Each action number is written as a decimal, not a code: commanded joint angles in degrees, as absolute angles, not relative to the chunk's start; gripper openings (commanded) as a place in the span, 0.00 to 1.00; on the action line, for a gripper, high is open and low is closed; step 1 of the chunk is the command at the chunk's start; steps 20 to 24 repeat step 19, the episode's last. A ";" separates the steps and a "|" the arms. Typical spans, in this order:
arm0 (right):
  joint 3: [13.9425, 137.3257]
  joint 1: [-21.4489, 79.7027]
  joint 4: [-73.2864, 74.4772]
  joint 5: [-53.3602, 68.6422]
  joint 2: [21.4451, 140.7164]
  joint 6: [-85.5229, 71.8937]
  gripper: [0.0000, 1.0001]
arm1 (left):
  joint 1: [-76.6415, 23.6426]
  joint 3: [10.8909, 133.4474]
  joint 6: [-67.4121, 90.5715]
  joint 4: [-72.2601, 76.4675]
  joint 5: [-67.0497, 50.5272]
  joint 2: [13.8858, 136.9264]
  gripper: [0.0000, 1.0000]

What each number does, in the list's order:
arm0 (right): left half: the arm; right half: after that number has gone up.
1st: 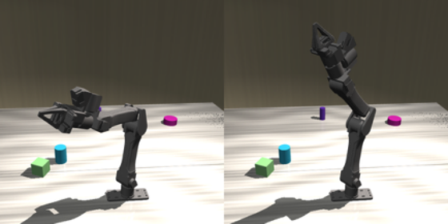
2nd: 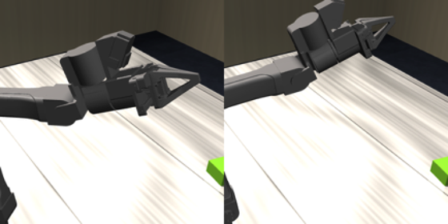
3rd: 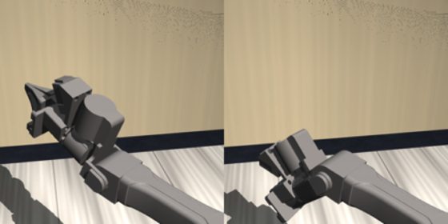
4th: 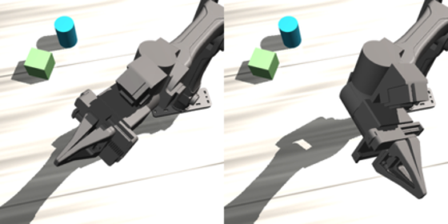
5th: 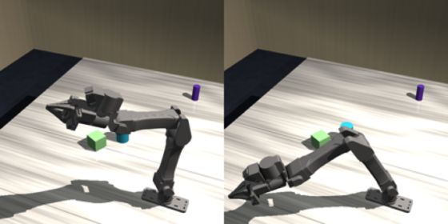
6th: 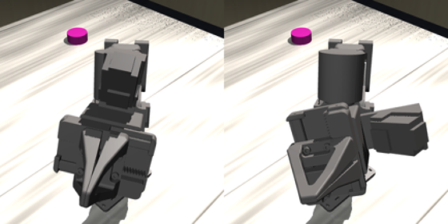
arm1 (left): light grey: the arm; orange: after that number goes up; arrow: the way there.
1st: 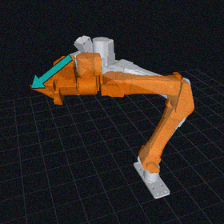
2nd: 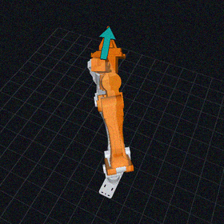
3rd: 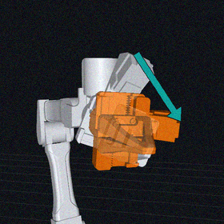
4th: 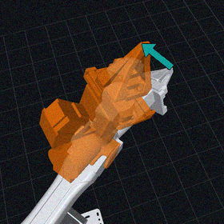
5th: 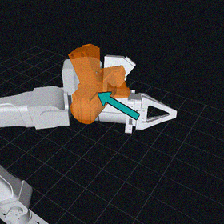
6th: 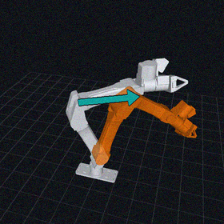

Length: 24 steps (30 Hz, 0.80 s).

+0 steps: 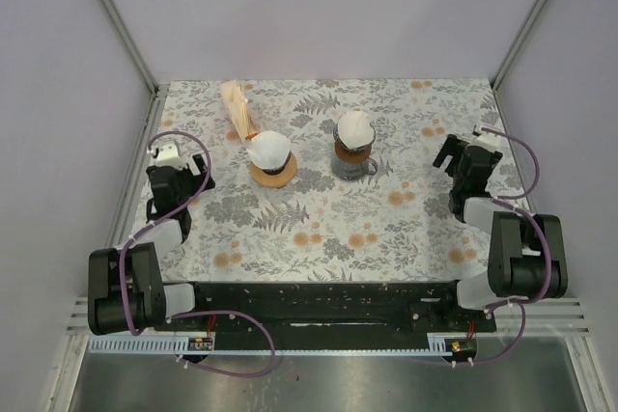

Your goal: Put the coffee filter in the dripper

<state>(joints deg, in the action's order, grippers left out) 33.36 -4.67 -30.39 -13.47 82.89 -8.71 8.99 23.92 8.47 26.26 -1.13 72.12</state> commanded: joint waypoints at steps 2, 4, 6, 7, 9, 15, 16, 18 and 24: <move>24.37 -4.40 -52.42 -14.15 86.83 -7.30 0.99 | 9.23 19.43 9.14 43.05 -0.96 71.37 0.99; 22.68 -4.39 -54.57 -14.32 86.05 -7.73 0.99 | 9.14 18.64 8.96 45.25 -1.23 71.72 0.99; 22.32 -4.39 -56.42 -14.07 86.75 -7.47 0.99 | 9.14 18.63 9.05 45.43 -1.49 71.89 0.99; 22.50 -4.39 -56.43 -13.98 86.75 -7.56 0.99 | 9.14 18.46 9.31 45.87 -1.49 71.98 0.99; 22.24 -4.39 -56.60 -13.80 86.92 -7.56 0.99 | 9.14 18.72 9.75 45.88 -1.76 72.24 0.99; 21.27 -4.31 -59.24 -13.45 87.89 -7.29 0.99 | 9.05 18.98 10.11 44.92 -1.58 72.42 0.99; 21.18 -4.39 -59.41 -13.45 87.98 -7.38 0.99 | 8.97 19.25 10.11 44.65 -1.41 72.42 0.99; 21.27 -4.39 -59.50 -13.53 87.98 -7.29 0.99 | 8.96 19.07 10.11 44.65 -1.32 72.33 0.99; 21.27 -4.39 -59.50 -13.36 87.89 -7.29 0.99 | 8.96 18.99 10.19 44.74 -1.14 72.25 0.99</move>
